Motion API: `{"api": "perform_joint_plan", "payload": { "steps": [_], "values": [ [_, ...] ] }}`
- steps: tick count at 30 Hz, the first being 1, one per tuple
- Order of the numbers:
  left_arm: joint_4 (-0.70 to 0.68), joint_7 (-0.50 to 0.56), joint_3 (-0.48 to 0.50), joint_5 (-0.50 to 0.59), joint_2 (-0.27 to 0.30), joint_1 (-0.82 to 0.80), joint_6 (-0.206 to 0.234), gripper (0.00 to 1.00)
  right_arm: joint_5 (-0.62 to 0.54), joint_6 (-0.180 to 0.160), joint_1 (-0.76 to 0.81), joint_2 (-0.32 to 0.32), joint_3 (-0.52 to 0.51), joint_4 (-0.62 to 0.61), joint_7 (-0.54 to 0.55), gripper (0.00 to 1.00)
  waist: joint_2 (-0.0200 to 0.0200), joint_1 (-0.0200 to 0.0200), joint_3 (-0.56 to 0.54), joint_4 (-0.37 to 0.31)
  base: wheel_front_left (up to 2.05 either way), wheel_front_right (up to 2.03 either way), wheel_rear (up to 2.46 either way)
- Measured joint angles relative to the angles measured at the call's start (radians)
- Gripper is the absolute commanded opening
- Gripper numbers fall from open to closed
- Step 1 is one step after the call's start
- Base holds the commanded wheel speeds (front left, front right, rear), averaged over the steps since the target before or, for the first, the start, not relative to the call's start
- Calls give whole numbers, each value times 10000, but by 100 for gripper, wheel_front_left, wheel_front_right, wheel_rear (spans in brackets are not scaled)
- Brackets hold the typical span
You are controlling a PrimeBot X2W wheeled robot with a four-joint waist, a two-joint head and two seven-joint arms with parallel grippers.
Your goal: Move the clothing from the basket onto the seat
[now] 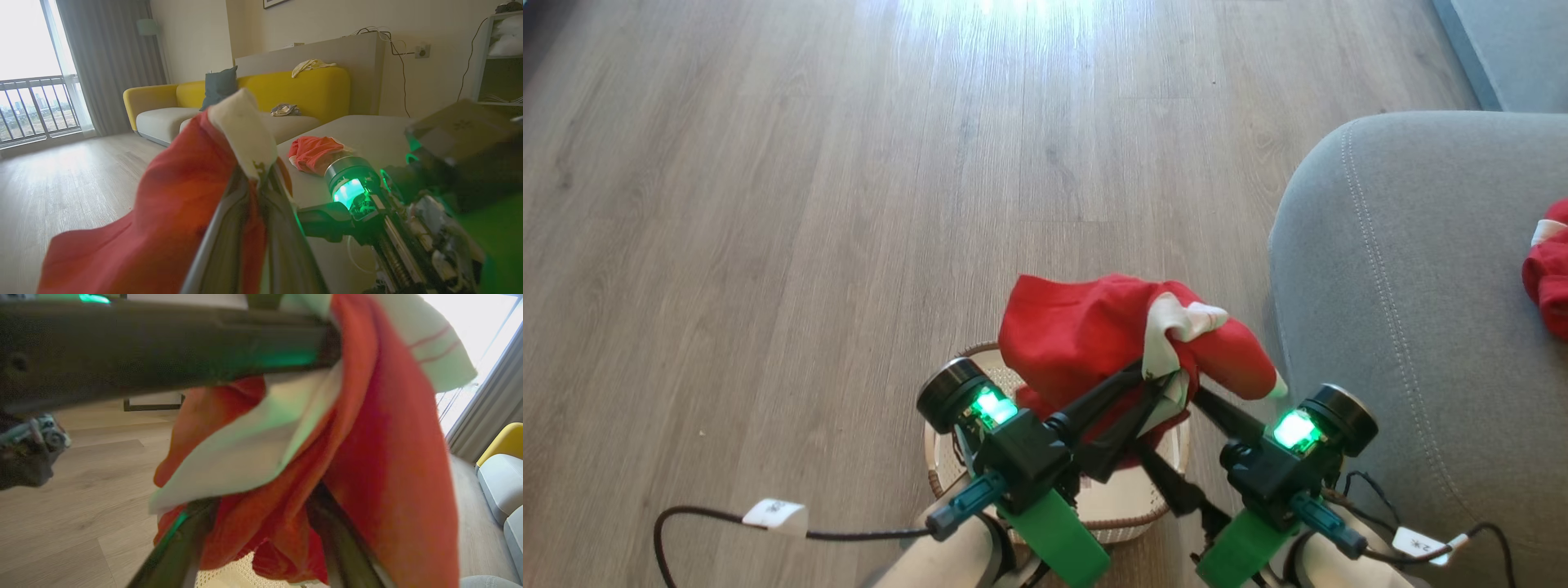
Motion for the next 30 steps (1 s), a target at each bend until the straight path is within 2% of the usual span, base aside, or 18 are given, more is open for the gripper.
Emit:
{"api": "perform_joint_plan", "payload": {
  "steps": [2, 14, 20, 21, 22, 23, 24, 25, 30],
  "values": [
    [0, 0, 4, 0, 6, 0, -2, 0, 10, -2, 0, 94, -27, 125, 0, 0, 0, 0, 1, 10, 0, 0, 0],
    [-217, 0, 111, -12, 4, 0, -13, 0, 360, -2, 47, 800, -817, -318, 0, 0, 0, 0, 57, 129, 0, 0, 0],
    [-290, 0, 253, -12, 4, 0, -88, 0, 355, -2, 49, 1009, -846, -564, 0, 0, 0, 0, 55, 116, 0, 0, 0],
    [-332, 0, 270, -12, 4, 0, -88, 15, 339, 0, 55, 1034, -934, -623, 0, 0, 0, 0, 54, 109, 0, 0, 0],
    [-355, -2, 278, -12, 2, 0, -88, 40, 339, -2, 57, 1057, -1005, -675, 0, 0, 0, 0, 52, 106, 0, 0, 0],
    [-368, -2, 284, -10, 2, 0, -88, 58, 328, -2, 57, 1087, -1072, -734, 0, 0, 0, 0, 51, 104, 0, 0, 0],
    [-378, -4, 288, -10, 2, 0, -88, 91, 326, -2, 57, 1114, -1106, -771, 0, 0, 0, 0, 48, 102, 0, 0, 0],
    [-380, -44, 293, -10, 2, 0, -88, 100, 326, -2, 58, 1135, -1126, -782, 0, 0, 0, 0, 44, 102, 0, 0, 0],
    [-378, -46, 320, -10, 2, 1, -90, 100, 238, -2, 95, 1166, -1367, -993, 0, 0, 0, 0, 23, 106, 0, 0, 0]
  ]
}}
